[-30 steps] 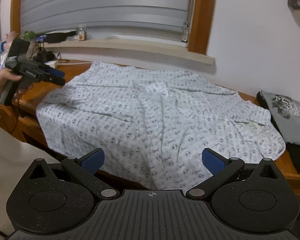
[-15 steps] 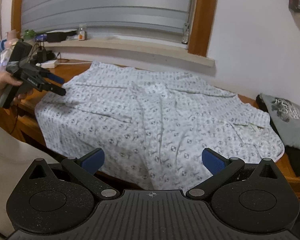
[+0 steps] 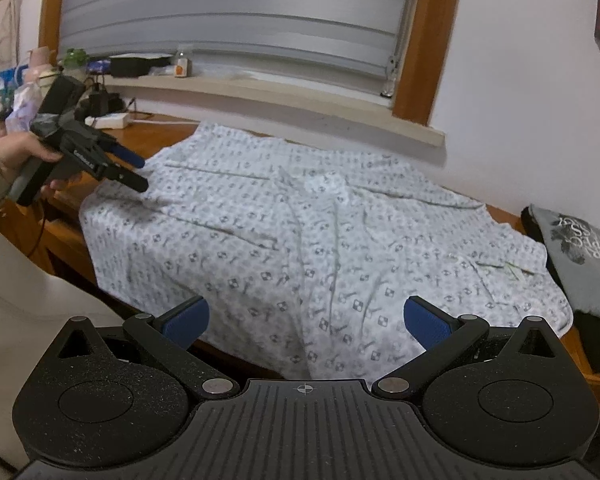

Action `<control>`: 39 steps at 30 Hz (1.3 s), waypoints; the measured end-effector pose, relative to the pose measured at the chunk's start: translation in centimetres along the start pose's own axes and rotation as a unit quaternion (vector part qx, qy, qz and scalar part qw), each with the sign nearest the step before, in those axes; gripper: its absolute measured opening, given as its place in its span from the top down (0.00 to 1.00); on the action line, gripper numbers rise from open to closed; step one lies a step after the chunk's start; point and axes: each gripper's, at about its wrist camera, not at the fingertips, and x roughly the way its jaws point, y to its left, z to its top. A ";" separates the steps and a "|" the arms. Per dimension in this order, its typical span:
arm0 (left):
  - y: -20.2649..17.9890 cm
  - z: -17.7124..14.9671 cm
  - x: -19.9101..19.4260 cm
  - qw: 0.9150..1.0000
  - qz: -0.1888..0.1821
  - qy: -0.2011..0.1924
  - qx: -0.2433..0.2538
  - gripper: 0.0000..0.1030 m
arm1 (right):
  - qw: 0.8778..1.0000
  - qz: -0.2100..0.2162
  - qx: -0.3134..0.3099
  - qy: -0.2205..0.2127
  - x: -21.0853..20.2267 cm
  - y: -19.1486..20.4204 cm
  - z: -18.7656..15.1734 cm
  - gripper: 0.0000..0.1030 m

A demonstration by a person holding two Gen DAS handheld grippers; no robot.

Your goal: Fold clothes

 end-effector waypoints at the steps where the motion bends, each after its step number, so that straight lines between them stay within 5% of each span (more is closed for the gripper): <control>1: 0.1 0.0 0.0 1.000 0.001 0.000 0.000 0.00 | 1.000 -0.001 0.001 -0.001 0.0 0.0 0.0 0.00; 31: 4.6 -0.7 0.4 0.999 0.021 -0.028 -0.028 0.00 | 1.000 -0.011 -0.004 0.011 0.8 -0.3 -0.1 0.00; 39: 6.4 0.4 2.1 0.999 0.036 -0.023 -0.024 0.00 | 0.998 -0.045 -0.010 0.036 5.8 -1.7 1.9 0.00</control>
